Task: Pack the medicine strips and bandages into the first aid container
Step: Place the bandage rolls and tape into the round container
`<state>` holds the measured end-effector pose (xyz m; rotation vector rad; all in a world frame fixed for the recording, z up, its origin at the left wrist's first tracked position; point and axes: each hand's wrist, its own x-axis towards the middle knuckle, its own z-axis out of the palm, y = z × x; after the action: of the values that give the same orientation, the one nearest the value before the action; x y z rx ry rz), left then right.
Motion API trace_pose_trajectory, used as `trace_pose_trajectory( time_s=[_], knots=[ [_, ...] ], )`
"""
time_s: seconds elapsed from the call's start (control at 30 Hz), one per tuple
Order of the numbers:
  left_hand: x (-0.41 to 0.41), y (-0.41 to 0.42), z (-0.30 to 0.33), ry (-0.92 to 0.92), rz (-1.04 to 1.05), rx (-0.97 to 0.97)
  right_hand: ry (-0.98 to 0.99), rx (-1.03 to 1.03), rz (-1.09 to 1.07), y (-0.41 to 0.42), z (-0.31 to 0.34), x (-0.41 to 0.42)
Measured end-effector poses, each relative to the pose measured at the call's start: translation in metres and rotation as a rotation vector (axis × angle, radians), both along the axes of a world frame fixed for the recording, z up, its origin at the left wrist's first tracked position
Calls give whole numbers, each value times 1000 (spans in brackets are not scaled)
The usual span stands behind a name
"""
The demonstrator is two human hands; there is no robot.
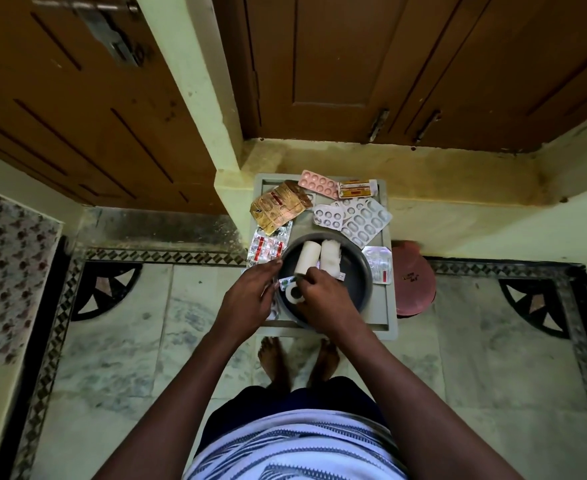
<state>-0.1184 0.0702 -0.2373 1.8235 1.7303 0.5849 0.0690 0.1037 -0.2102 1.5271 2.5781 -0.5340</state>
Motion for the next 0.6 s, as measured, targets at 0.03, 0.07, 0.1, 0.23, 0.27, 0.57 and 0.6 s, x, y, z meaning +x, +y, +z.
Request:
trace_pose_trajectory(
  time_s=[0.03,0.07,0.1,0.23,0.27,0.57,0.6],
  knots=[
    [0,0,1,5,2,-1,10,-8,-20,-1,0,0],
    [0,-1,1,6,4,-3,32,-13,-47,-3,-1,2],
    [1,-1,1,6,6,-6,49,-21,-73,-4,0,4],
    [3,-2,1,1,9,-17,65,8,-133,-6,-1,14],
    [4,-3,2,-7,13,-20,93,22,-151,-6,-3,15],
    [2,-24,1,-18,525,-95,462,62,-142,3,11,-9],
    [1,-25,-3,3,543,-158,476,69,-129,6,12,-15]
  ],
)
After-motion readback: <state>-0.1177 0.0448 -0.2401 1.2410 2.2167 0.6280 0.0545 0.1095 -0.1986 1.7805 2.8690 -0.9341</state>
